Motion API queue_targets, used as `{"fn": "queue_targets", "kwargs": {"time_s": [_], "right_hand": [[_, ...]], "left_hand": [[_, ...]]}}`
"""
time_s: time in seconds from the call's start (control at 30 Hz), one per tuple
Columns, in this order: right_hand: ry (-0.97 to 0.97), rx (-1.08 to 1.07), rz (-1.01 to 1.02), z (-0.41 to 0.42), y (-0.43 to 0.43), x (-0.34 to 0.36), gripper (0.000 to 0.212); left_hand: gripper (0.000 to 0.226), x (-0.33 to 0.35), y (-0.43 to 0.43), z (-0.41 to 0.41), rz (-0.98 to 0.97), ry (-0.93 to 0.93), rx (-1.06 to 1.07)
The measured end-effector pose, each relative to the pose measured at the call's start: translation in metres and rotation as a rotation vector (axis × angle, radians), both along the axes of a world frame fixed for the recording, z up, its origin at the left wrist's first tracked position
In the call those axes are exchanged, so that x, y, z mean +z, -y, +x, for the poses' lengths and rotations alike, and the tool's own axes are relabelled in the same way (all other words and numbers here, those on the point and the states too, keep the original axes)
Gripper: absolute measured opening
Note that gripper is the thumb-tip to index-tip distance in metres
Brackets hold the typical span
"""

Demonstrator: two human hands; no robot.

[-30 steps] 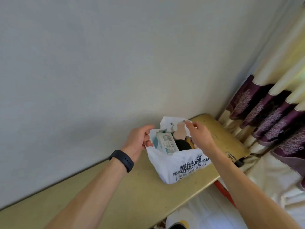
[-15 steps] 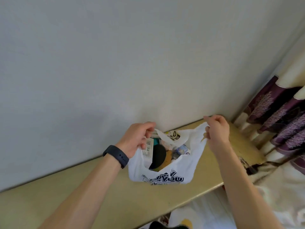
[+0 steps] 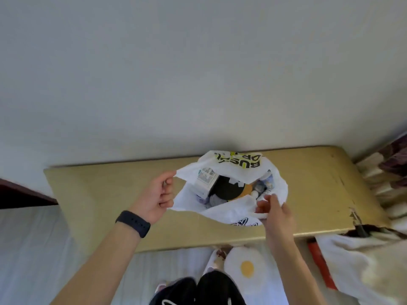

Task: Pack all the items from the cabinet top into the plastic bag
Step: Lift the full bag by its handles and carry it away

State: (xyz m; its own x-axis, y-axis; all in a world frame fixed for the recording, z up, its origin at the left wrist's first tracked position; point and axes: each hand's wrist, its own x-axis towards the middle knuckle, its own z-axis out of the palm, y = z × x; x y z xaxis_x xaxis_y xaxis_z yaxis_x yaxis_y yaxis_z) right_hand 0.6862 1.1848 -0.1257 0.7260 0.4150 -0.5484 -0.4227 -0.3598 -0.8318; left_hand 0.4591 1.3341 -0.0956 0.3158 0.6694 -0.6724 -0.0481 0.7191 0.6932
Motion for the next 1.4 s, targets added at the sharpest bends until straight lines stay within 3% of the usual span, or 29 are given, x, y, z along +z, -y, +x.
{"fn": "queue_targets", "kwargs": {"time_s": [0.17,0.3,0.43,0.57,0.7,1.03,1.2,1.4], "right_hand": [[0.23,0.134,0.188,-0.047,-0.014,0.041,0.031],[0.286,0.212,0.109,-0.089,0.009,0.052,0.033],[0.346,0.338,0.167,-0.137,0.052,0.064,0.033],[0.404,0.505,0.182,-0.171,0.074,0.093,0.031],[0.338,0.613,0.198,-0.198,0.082,0.11,0.032],[0.158,1.146,0.185,-0.339,0.107,0.104,0.026],[0.119,1.344,0.226,-0.425,0.13,0.119,0.04],[0.117,1.49,0.336,-0.558,0.154,0.146,0.036]], "left_hand": [[0.043,0.014,0.043,-0.019,0.08,-0.014,-0.028],[0.04,0.009,0.098,-0.069,0.027,0.035,0.041],[0.023,0.024,0.136,-0.115,0.082,0.026,0.025],[0.034,0.049,0.162,-0.149,0.164,-0.042,0.049],[0.037,0.068,0.188,-0.2,0.177,-0.114,0.165],[0.038,0.093,0.298,-0.352,0.114,-0.311,0.521],[0.039,0.11,0.375,-0.447,0.068,-0.313,0.738],[0.039,0.122,0.445,-0.563,0.061,-0.243,0.923]]}}
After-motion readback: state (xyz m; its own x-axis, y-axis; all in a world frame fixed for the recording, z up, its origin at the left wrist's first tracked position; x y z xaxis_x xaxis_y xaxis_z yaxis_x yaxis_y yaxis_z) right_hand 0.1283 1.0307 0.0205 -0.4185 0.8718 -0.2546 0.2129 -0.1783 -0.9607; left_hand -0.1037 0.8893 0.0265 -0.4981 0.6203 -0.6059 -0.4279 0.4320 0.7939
